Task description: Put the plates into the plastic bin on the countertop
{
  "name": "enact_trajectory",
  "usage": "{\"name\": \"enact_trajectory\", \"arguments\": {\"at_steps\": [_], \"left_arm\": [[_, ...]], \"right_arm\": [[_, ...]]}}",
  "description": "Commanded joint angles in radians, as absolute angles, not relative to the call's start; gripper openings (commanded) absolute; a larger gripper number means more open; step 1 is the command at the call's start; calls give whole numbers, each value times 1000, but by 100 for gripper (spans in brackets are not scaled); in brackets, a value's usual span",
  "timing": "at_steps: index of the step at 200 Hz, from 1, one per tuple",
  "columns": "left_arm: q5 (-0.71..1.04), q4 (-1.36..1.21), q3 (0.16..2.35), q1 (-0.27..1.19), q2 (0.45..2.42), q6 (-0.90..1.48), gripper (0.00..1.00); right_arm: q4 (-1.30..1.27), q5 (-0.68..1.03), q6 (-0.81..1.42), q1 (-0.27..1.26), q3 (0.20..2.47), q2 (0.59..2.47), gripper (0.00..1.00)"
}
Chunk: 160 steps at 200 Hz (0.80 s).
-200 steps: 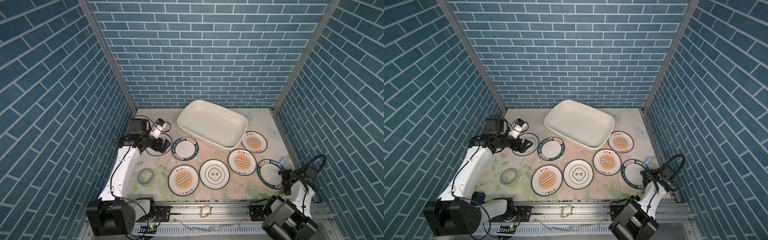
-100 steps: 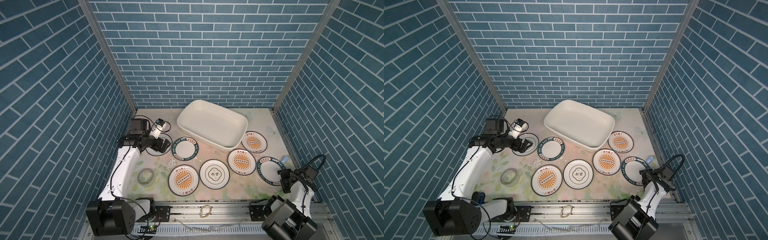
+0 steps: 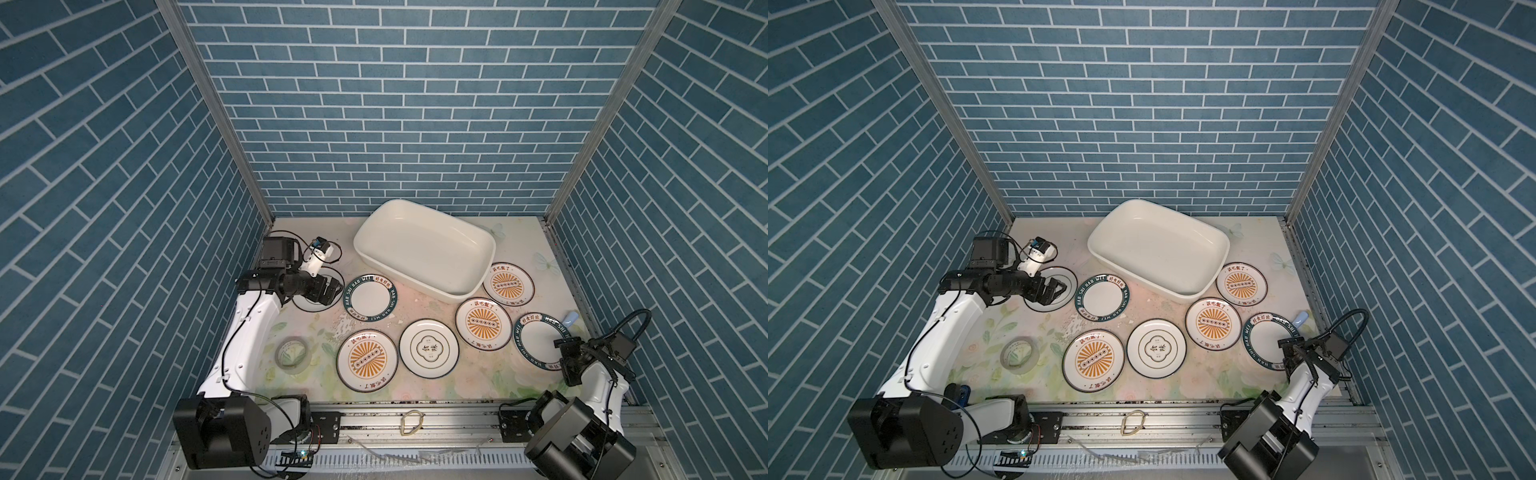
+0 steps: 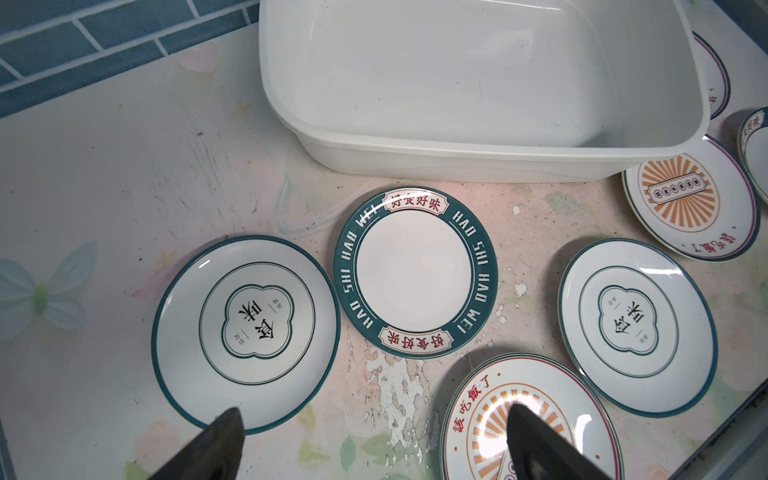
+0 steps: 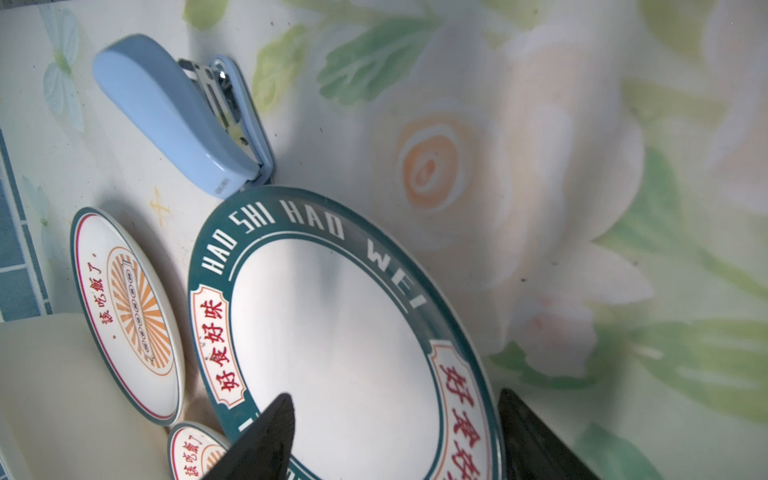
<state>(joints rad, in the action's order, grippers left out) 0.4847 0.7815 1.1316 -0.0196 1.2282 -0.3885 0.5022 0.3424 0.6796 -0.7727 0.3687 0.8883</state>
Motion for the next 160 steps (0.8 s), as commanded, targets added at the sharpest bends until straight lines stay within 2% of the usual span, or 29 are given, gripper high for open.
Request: {"name": "enact_trajectory", "arguments": {"at_steps": [1, 42, 89, 160], "left_arm": [[560, 797, 1135, -11, 1238, -353, 100], [610, 780, 1136, 10, 1233, -328, 100], [639, 763, 1128, 101, 1249, -313, 100], [649, 719, 1142, 195, 1289, -320, 99]], "right_arm": [[497, 364, 665, -775, 356, 903, 77], [500, 364, 672, -775, 357, 922, 76], [492, 396, 688, -774, 355, 934, 76], [460, 436, 700, -775, 345, 995, 61]]}}
